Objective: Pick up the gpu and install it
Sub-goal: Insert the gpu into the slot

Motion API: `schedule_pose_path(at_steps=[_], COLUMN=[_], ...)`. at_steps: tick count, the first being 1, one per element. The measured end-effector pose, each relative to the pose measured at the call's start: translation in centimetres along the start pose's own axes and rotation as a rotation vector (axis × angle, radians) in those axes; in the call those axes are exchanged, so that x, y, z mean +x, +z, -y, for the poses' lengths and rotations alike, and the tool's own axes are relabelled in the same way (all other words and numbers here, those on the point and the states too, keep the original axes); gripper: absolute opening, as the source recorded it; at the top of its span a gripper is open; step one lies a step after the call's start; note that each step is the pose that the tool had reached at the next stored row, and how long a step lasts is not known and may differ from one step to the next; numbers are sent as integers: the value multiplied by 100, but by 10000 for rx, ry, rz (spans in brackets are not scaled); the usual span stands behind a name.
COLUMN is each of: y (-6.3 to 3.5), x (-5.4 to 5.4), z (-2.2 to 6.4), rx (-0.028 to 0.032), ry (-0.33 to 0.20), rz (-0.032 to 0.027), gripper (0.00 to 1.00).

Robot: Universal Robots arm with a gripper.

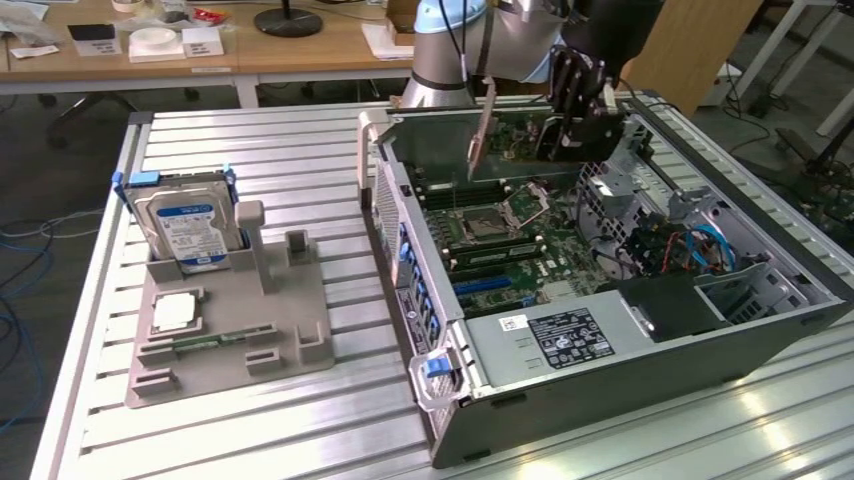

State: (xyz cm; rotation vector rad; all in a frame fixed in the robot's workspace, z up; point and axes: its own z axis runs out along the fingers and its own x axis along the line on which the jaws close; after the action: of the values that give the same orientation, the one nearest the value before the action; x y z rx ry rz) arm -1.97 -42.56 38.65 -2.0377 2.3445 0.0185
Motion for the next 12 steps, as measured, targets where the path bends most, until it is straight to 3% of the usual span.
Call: schedule_pose_path(at_steps=[5, 12], y=[21, 27], x=[3, 3], z=[0, 0], rx=[-22, -26], ry=[-622, -653], rz=[6, 10], gripper=[28, 28])
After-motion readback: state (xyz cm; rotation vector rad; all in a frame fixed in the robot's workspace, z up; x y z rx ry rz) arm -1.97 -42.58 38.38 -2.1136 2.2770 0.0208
